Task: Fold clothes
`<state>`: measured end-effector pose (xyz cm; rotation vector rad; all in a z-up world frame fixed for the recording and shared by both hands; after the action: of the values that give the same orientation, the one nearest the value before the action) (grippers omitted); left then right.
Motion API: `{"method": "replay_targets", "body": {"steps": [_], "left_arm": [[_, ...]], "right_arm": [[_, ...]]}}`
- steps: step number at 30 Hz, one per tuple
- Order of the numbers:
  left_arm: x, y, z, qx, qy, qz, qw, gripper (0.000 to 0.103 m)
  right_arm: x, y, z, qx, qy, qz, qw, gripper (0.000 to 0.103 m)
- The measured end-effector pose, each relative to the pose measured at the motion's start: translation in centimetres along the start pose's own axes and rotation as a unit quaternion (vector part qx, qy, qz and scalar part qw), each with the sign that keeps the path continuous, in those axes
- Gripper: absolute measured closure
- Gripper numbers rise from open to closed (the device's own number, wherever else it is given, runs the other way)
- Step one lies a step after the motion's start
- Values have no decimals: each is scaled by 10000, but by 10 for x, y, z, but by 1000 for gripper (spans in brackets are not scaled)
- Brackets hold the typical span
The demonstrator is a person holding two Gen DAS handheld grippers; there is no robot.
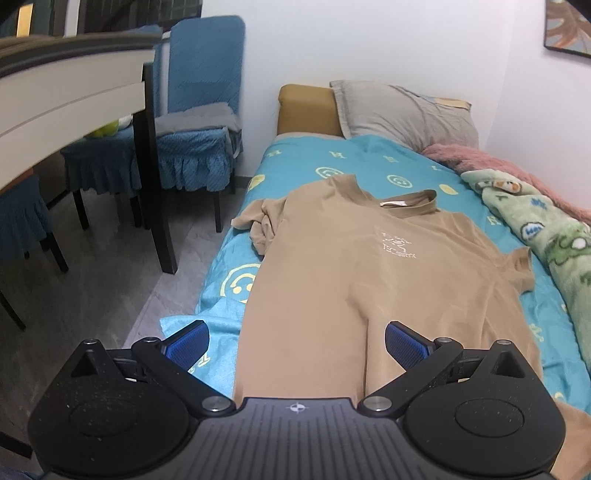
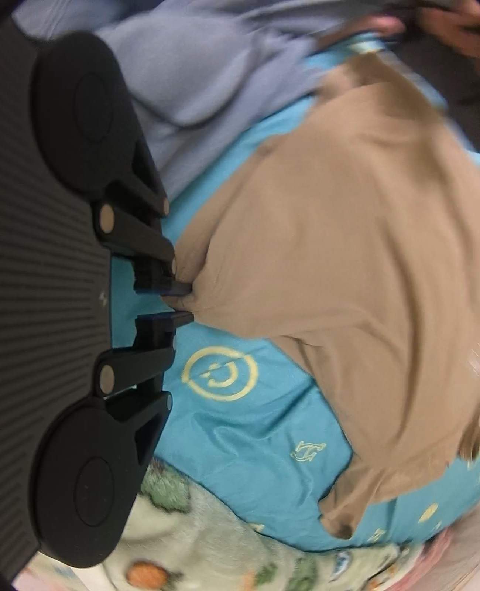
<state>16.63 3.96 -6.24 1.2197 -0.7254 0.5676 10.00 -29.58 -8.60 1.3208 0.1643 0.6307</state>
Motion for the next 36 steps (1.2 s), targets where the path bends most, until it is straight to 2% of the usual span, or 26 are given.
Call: {"method": "replay_targets", "body": {"steps": [2, 3, 7, 10, 12, 14, 18, 20, 23, 25, 29, 31, 34, 36], "left_arm": [[-3, 8, 2, -54, -21, 50, 10000, 1], [-4, 12, 3, -82, -20, 76, 9999, 1], [-8, 25, 5, -210, 56, 183, 9996, 1], [-6, 29, 5, -286, 155, 312, 9990, 1], [-3, 30, 4, -336, 267, 386, 9983, 1], [-2, 26, 0, -410, 479, 387, 9973, 1], [4, 12, -19, -590, 1135, 296, 9913, 5], [13, 0, -36, -681, 1591, 257, 9846, 6], [29, -29, -67, -873, 2385, 223, 9670, 11], [36, -56, -86, -1033, 2922, 218, 9505, 16], [47, -121, -118, -1195, 3809, 271, 9165, 31], [47, -150, -128, -1174, 4045, 293, 9065, 38], [44, -187, -144, -1036, 4350, 455, 8933, 50], [38, -203, -156, -1046, 4651, 566, 8772, 55]], "right_arm": [[4, 12, 6, 170, -375, 284, 9987, 25], [7, 18, 9, 226, -539, 442, 9973, 17], [19, 32, 25, 416, -1279, 1045, 9854, 15], [36, 40, 36, 303, -1929, 1674, 9664, 15], [50, 48, 41, 125, -2481, 2190, 9436, 15], [67, 54, 46, 65, -3103, 2598, 9144, 15], [97, 56, 51, 684, -4190, 3227, 8459, 15], [107, 52, 54, 853, -4497, 3523, 8163, 15], [113, 34, 55, 820, -4743, 3747, 7924, 15], [110, 14, 57, 806, -4814, 3760, 7876, 15], [105, -24, 67, 627, -4834, 3432, 8029, 15], [107, -41, 75, 559, -4903, 3241, 8071, 15], [111, -63, 84, 744, -5130, 3072, 7981, 15], [115, -77, 88, 805, -5191, 2987, 7967, 15]]}}
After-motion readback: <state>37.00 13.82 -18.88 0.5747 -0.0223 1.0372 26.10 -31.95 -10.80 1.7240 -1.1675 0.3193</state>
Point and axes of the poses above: each gripper's, at about its wrist camera, not at the fingertips, and y roughly against the way its jaws point, z to its right, x to its top, the point moved 4 cm from there along -y, roughly the way its jaws point, and after that the axes turned 10 degrees about -x, right-handed, at the moved point
